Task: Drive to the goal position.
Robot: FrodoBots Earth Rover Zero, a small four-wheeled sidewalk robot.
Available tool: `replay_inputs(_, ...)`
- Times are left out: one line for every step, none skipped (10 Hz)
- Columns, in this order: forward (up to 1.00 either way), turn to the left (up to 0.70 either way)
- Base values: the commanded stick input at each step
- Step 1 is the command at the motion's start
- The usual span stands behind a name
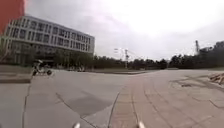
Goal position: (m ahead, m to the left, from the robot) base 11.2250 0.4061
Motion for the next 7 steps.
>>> replay_inputs(0.5, 0.0)
replay_inputs(0.5, 0.0)
replay_inputs(0.5, 0.0)
replay_inputs(0.5, 0.0)
replay_inputs(0.5, 0.0)
replay_inputs(0.5, 0.02)
replay_inputs(0.5, 0.07)
